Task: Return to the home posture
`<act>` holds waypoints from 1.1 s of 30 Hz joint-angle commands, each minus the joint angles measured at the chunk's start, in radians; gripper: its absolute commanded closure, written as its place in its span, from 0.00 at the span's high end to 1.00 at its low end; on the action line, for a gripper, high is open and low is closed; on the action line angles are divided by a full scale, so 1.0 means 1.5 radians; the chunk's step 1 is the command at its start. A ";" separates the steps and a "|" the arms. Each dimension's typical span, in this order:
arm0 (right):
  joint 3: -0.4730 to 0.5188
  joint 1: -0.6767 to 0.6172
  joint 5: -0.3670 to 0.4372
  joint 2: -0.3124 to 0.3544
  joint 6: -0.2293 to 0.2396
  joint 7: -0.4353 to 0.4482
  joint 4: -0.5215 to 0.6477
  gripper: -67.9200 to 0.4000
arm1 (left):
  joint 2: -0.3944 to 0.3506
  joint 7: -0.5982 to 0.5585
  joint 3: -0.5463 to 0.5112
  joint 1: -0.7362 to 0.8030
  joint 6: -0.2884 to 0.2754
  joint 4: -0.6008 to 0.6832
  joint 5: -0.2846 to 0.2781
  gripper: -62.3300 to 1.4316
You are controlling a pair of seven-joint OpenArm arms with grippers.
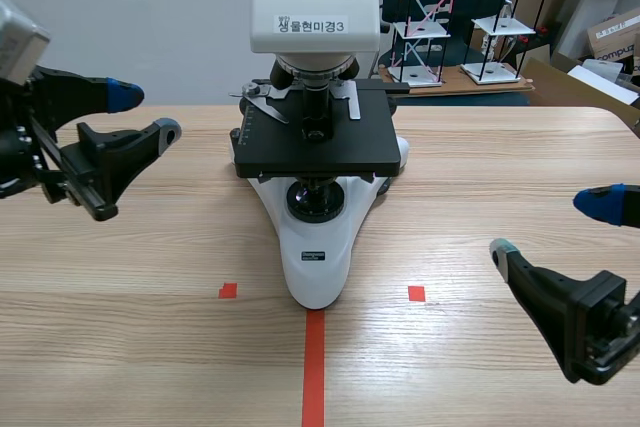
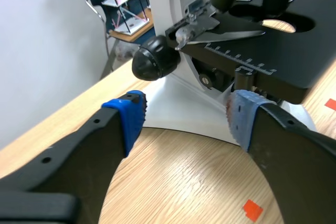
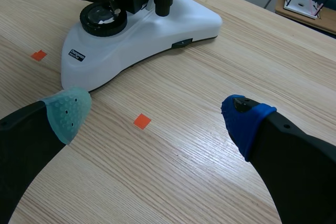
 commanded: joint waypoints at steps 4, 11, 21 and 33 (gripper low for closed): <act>0.004 0.001 0.003 0.000 -0.003 0.010 0.006 0.81 | -0.007 -0.009 -0.075 0.093 -0.001 0.070 -0.007 0.76; 0.004 0.001 0.003 0.000 -0.003 0.010 0.006 0.81 | -0.005 -0.009 -0.149 0.251 0.009 0.144 -0.007 1.00; 0.004 0.001 0.003 0.000 -0.003 0.010 0.006 0.81 | 0.052 -0.012 -0.240 0.392 0.020 0.209 -0.002 1.00; 0.004 0.001 0.003 0.000 -0.003 0.010 0.006 0.81 | 0.074 -0.009 -0.262 0.416 0.022 0.220 -0.002 1.00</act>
